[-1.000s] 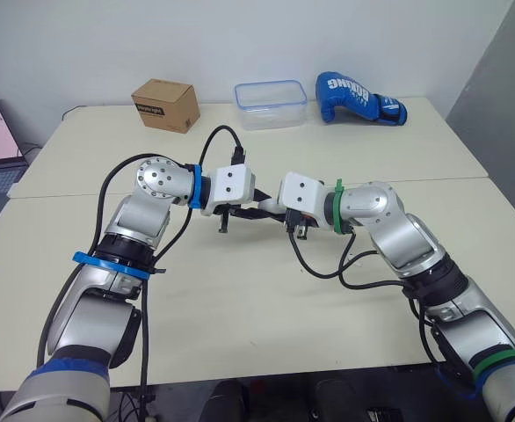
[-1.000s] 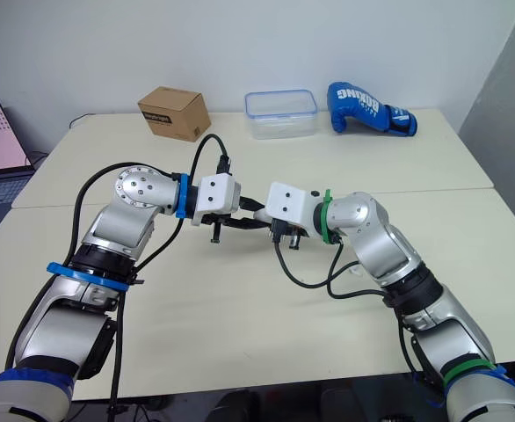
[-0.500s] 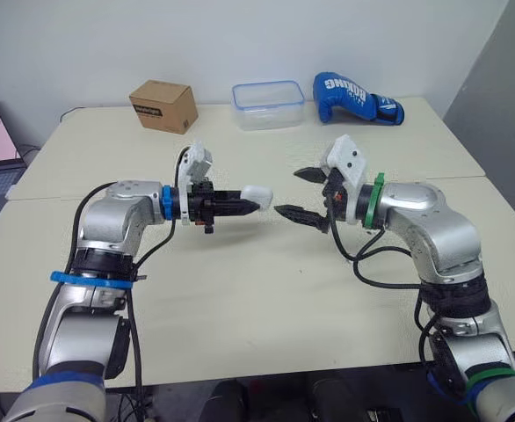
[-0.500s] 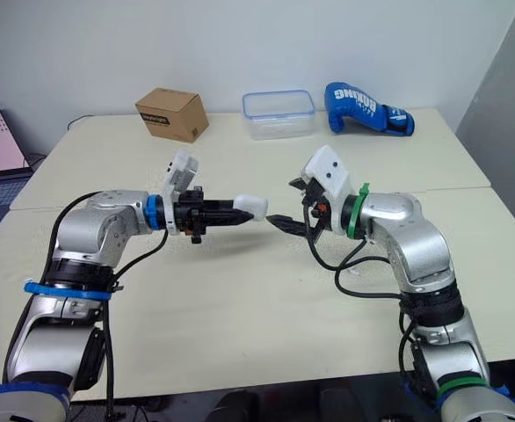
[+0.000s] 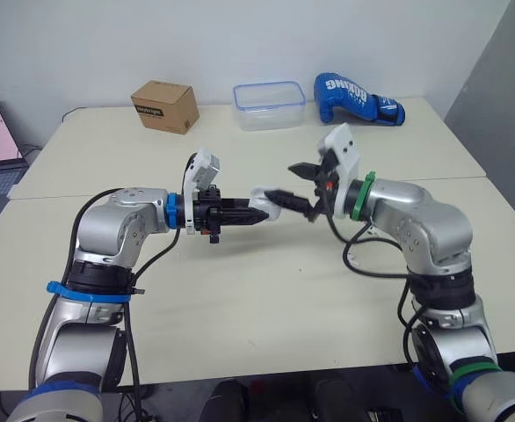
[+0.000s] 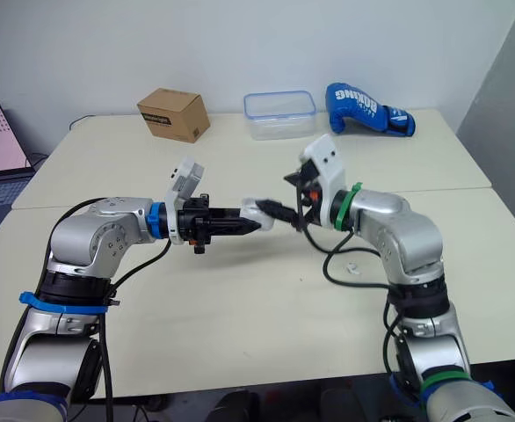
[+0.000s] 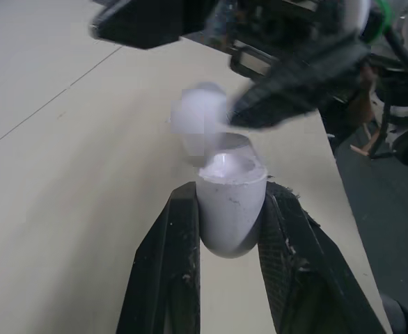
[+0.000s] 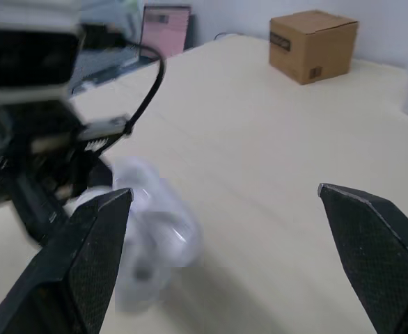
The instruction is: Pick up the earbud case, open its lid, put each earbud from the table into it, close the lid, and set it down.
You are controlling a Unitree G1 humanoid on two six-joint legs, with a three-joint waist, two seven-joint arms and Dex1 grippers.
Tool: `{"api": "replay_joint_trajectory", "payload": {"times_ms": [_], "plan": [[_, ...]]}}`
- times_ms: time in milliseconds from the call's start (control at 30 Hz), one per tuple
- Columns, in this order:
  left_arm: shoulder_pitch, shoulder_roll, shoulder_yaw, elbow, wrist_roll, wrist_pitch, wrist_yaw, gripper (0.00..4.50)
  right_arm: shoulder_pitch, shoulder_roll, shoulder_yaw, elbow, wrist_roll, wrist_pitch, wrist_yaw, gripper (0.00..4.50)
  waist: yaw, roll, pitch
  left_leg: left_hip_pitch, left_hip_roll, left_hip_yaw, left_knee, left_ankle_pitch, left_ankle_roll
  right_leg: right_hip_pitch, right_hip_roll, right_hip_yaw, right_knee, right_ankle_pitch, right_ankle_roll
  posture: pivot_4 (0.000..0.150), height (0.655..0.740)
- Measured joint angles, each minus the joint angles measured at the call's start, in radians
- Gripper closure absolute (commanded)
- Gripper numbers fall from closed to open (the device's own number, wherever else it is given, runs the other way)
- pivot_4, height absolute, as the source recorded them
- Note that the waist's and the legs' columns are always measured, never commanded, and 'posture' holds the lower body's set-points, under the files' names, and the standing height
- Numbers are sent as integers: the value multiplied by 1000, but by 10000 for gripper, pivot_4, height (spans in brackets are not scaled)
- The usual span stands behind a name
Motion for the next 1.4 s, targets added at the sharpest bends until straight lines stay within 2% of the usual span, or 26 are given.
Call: {"api": "replay_joint_trajectory", "payload": {"times_ms": [167, 300, 467, 633, 767, 900, 1000, 1233, 1333, 1400], "plan": [[19, -6, 2, 0, 0, -4, 25, 37636, -29, -12, -85, 16, 73, 71, -37, 295, 3, 0, 0, 0, 0, 0, 0, 0, 0, 0, 0, 0, -1, 0, 0, 1500, 7400], [40, -67, 15, 0, 23, -110, 115, 37636, 8, -86, -78, 7, 108, 99, -19, 295, 15, 0, 0, 0, 0, 1, 0, 0, 0, 0, -1, 0, -2, 0, 0, 1500, 7400], [122, -210, 118, -26, 133, -380, 421, 37636, 235, -297, -14, -17, 43, -17, 52, 295, 39, 0, 0, -2, -3, 3, 0, 0, 0, 0, -5, 1, -4, 0, 0, 1500, 7400], [224, -310, 117, -143, 218, -478, 635, 37636, 496, -431, 58, -99, -40, -198, 120, 295, 43, -1, 0, -1, -3, 7, 0, 0, 0, 1, -5, 3, -5, 0, 1, 1500, 7400], [265, -326, 113, -202, 238, -483, 708, 37636, 617, -461, 71, -105, -101, -277, 114, 295, 42, -1, 0, 3, -2, 8, 0, 0, 0, 3, -4, 4, -4, 0, 2, 1500, 7400], [279, -325, 109, -222, 240, -480, 726, 37636, 648, -475, 91, -93, -146, -337, 100, 295, 42, -1, 0, 5, -2, 8, 0, 0, 0, 5, -4, 4, -4, 0, 2, 1500, 7400], [278, -322, 103, -223, 240, -480, 730, 37636, 648, -459, 94, -76, -150, -351, 91, 6318, 42, -1, 0, 13, -1, 6, -2, 0, 0, 16, -2, 2, -13, 0, 2, 1500, 7400], [259, -315, 91, -216, 241, -483, 728, 37636, 637, -426, 109, -70, -156, -358, 75, 31626, 43, -3, -1, 13, 0, 7, -1, 0, 0, 17, -1, 3, -14, -1, 4, 1500, 7400], [254, -315, 91, -214, 241, -491, 728, 37636, 636, -423, 112, -71, -156, -352, 72, 41025, 43, -3, -1, 13, 0, 7, -1, 0, 0, 17, -2, 3, -14, -1, 3, 1500, 7400], [254, -315, 91, -212, 241, -497, 728, 37636, 633, -424, 111, -71, -155, -344, 69, 41168, 43, -3, -1, 13, 0, 6, -1, 0, 0, 17, -2, 3, -14, -1, 3, 1500, 7400]]}}
